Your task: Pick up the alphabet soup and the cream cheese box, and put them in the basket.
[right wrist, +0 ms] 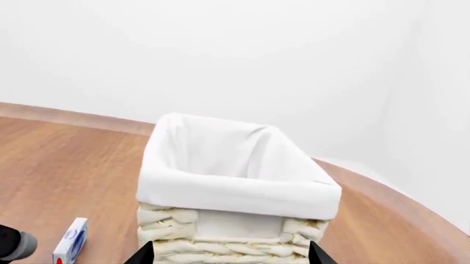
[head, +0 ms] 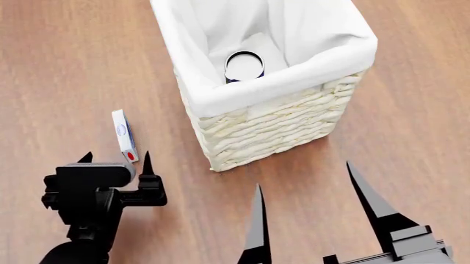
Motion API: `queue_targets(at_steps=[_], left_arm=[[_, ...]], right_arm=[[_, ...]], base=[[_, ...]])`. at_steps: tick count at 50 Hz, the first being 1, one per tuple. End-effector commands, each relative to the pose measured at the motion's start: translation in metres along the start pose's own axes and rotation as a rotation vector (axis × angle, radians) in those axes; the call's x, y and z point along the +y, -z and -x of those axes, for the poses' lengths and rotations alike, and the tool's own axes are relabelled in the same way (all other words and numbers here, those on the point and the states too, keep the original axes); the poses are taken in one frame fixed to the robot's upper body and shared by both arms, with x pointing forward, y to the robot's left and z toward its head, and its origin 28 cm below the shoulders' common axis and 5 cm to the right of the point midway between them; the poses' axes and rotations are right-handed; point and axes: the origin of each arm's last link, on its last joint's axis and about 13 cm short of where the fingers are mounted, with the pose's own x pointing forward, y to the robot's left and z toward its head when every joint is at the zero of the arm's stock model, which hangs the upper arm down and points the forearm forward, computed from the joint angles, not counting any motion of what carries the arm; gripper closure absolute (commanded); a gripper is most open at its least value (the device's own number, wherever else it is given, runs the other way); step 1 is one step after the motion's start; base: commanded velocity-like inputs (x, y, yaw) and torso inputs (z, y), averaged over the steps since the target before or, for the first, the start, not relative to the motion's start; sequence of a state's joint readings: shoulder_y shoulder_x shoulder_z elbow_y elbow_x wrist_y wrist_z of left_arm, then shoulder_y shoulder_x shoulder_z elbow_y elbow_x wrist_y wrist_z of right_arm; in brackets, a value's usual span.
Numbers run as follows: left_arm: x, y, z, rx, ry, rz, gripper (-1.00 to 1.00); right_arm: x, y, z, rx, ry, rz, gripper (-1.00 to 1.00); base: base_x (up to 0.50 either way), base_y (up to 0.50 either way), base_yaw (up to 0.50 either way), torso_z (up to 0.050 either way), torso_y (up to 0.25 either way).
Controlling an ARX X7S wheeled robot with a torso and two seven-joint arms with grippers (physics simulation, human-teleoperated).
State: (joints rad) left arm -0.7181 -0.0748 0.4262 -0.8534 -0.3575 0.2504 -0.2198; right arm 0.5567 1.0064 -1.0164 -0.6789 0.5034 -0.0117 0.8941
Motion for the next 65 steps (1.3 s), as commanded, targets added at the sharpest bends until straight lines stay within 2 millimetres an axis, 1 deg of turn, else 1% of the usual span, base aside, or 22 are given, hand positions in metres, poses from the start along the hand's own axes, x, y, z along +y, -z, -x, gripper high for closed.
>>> queue_targets(at_steps=[1,5,6,8,11,13,15,17,19,22,24,27,30,31,33,38,40,47,50,52,62,65], left_arm=[[0.002,0.006,-0.004,0.013,-0.014,-0.017,-1.0],[0.002,0.007,-0.005,0.013,-0.017,-0.017,-1.0],[0.002,0.007,-0.004,0.012,-0.017,-0.016,1.0],[0.002,0.007,-0.004,0.01,-0.014,-0.016,1.0],[0.002,0.007,-0.004,0.011,-0.013,-0.014,1.0],[0.002,0.008,-0.004,0.011,-0.014,-0.014,1.0],[0.002,0.008,-0.003,0.011,-0.013,-0.013,1.0],[0.002,0.008,-0.003,0.012,-0.015,-0.012,1.0],[0.002,0.008,-0.003,0.011,-0.012,-0.011,1.0],[0.002,0.008,-0.002,0.011,-0.011,-0.01,1.0],[0.002,0.007,-0.002,0.009,-0.011,-0.008,1.0],[0.004,0.002,-0.001,-0.003,-0.012,-0.004,1.0],[0.006,-0.014,0.001,-0.068,-0.024,-0.018,1.0],[0.007,-0.024,0.003,-0.099,-0.027,-0.012,1.0],[0.008,-0.033,0.005,-0.127,-0.025,-0.017,1.0],[0.012,-0.065,0.016,-0.228,-0.028,-0.021,1.0],[0.013,-0.073,0.019,-0.252,-0.026,-0.014,1.0],[0.015,-0.1,0.032,-0.327,-0.018,-0.005,1.0],[0.017,-0.113,0.035,-0.372,-0.028,-0.012,1.0],[0.017,-0.126,0.037,-0.396,-0.012,-0.005,1.0],[0.017,-0.163,0.029,-0.497,-0.005,-0.018,1.0],[0.015,-0.179,0.025,-0.536,0.004,-0.032,1.0]], right_arm=[[0.0,0.001,0.001,0.003,0.004,-0.003,-1.0],[-0.001,0.0,0.0,0.007,0.007,-0.003,-1.0],[-0.001,0.001,0.0,0.008,0.007,-0.004,-1.0],[0.0,0.004,0.002,0.008,0.006,-0.005,-1.0],[0.0,0.002,0.001,0.008,0.005,-0.005,-1.0],[0.0,0.005,0.002,0.008,0.006,-0.007,-1.0],[0.0,0.002,0.001,0.008,0.004,-0.008,-1.0],[0.001,0.005,0.002,0.01,0.003,-0.008,-1.0],[0.0,0.002,0.001,0.008,0.005,-0.009,-1.0],[0.001,0.006,0.002,0.006,0.003,-0.009,-1.0],[0.0,0.001,0.0,0.007,0.003,-0.009,-1.0],[0.0,0.001,0.0,0.006,0.003,-0.01,-1.0],[0.001,0.002,0.0,0.007,0.001,-0.013,-1.0],[0.001,0.002,0.0,0.006,0.0,-0.015,-1.0],[0.001,0.002,0.0,0.005,-0.001,-0.017,-1.0],[0.002,0.003,-0.001,0.006,-0.005,-0.022,-1.0],[0.003,0.007,0.001,0.007,-0.006,-0.025,-1.0],[0.002,0.004,-0.001,0.008,-0.008,-0.027,-1.0],[0.002,0.004,-0.002,0.008,-0.01,-0.029,-1.0],[0.002,0.004,-0.002,0.007,-0.01,-0.03,-1.0],[0.003,0.001,0.001,0.002,-0.01,-0.03,-1.0],[0.003,0.001,0.002,0.002,-0.01,-0.029,-1.0]], base=[[0.0,0.0,0.0,0.0,0.0],[0.0,0.0,0.0,0.0,0.0],[0.0,0.0,0.0,0.0,0.0],[0.0,0.0,0.0,0.0,0.0],[0.0,0.0,0.0,0.0,0.0],[0.0,0.0,0.0,0.0,0.0],[0.0,0.0,0.0,0.0,0.0],[0.0,0.0,0.0,0.0,0.0],[0.01,0.0,0.0,0.0,0.0],[0.0,0.0,0.0,0.0,0.0],[0.0,0.0,0.0,0.0,0.0],[0.0,0.0,0.0,0.0,0.0],[0.0,0.0,0.0,0.0,0.0],[0.0,0.0,0.0,0.0,0.0],[0.0,0.0,0.0,0.0,0.0],[0.0,0.0,0.0,0.0,0.0],[0.0,0.0,0.0,0.0,0.0],[0.0,0.0,0.0,0.0,0.001],[0.0,0.0,0.0,0.0,0.0],[0.0,0.0,0.0,0.0,0.0],[0.0,0.0,0.0,0.0,0.001],[0.0,0.0,0.0,0.0,0.0]])
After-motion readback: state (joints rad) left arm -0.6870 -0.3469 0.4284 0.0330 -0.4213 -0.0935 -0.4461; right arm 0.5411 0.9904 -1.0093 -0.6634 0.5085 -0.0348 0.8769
